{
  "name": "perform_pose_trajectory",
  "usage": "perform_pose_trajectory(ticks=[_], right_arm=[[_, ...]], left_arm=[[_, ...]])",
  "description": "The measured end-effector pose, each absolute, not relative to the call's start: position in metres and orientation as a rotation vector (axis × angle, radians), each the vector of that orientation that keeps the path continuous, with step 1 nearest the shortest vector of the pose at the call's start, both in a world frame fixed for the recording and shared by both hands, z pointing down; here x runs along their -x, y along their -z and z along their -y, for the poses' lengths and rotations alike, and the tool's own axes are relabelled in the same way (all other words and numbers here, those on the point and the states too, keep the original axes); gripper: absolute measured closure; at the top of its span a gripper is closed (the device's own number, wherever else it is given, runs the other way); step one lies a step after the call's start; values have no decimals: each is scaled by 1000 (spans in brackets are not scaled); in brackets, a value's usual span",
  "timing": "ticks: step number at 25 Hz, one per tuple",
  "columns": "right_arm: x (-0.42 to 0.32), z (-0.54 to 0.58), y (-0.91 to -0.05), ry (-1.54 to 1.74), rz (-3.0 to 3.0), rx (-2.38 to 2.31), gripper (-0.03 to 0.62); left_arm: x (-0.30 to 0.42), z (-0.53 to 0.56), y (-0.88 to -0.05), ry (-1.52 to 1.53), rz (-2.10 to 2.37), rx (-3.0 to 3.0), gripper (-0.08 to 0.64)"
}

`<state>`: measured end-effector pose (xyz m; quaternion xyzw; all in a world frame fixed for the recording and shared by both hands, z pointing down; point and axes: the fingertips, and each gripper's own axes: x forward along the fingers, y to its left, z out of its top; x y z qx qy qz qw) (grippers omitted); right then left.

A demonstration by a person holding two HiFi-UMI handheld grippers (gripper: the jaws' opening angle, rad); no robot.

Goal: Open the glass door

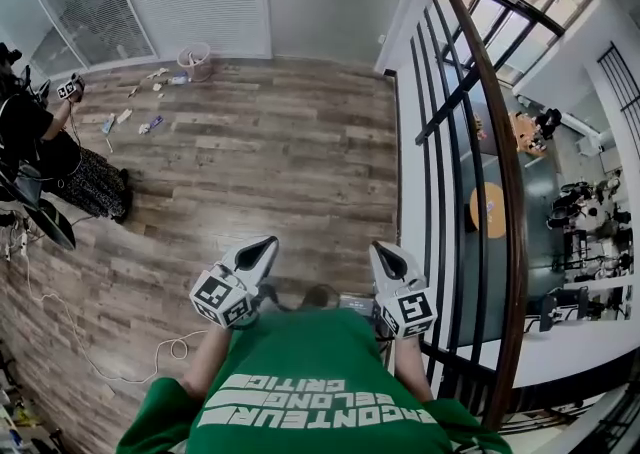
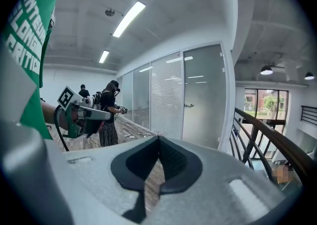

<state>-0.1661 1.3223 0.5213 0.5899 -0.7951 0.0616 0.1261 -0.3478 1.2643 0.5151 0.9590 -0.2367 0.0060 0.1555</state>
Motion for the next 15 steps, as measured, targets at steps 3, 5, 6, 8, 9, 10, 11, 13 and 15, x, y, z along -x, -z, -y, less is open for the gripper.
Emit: perform_pose_trajectory(ticks=[3, 5, 6, 8, 9, 10, 11, 13, 15], right_arm=[[152, -1325, -522, -188, 2322, -1727, 598], [144, -1324, -525, -198, 2327, -1730, 598], [141, -1323, -526, -203, 2329, -1727, 598], [138, -1320, -530, -210, 2339, -1711, 598], [139, -1319, -532, -213, 2344, -1698, 598], [140, -1317, -533, -215, 2350, -1684, 598], [142, -1315, -534, -217, 2356, -1672, 598], [146, -1311, -536, -223, 2364, -1652, 598], [149, -1305, -538, -226, 2362, -1635, 598]], left_arm=[[340, -1266, -513, -21, 694, -2747, 543], [335, -1265, -513, -26, 705, -2743, 543], [332, -1265, -513, -29, 710, -2742, 543], [330, -1266, -514, -32, 723, -2739, 543], [329, -1265, -514, -33, 732, -2737, 543], [329, -1264, -515, -35, 740, -2732, 543], [330, -1262, -517, -38, 746, -2726, 543], [330, -1259, -519, -39, 753, -2715, 543], [330, -1252, -521, -32, 751, -2708, 543]])
